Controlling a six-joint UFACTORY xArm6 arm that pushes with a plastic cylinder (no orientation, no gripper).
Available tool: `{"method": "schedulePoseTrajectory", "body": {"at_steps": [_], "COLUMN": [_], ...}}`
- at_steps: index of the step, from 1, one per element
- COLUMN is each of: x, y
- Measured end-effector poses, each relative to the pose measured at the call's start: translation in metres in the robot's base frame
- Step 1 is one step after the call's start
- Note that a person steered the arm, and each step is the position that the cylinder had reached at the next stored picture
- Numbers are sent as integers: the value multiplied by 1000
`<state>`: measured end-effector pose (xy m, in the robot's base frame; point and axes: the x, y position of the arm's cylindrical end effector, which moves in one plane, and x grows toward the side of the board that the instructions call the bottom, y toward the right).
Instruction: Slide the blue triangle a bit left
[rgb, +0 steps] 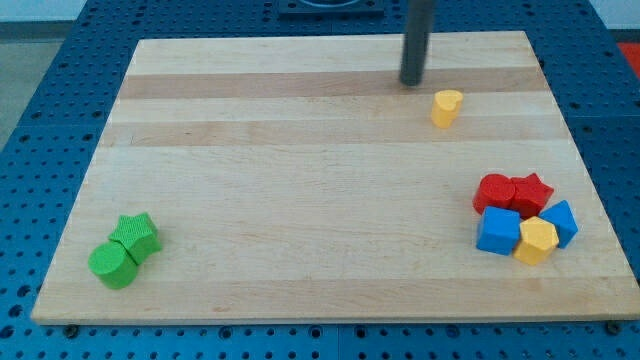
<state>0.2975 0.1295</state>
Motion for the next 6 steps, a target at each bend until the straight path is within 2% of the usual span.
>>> {"method": "schedulePoseTrajectory", "body": {"at_steps": [1, 3, 6], "x": [26, 67, 65], "y": [35, 40, -5]}}
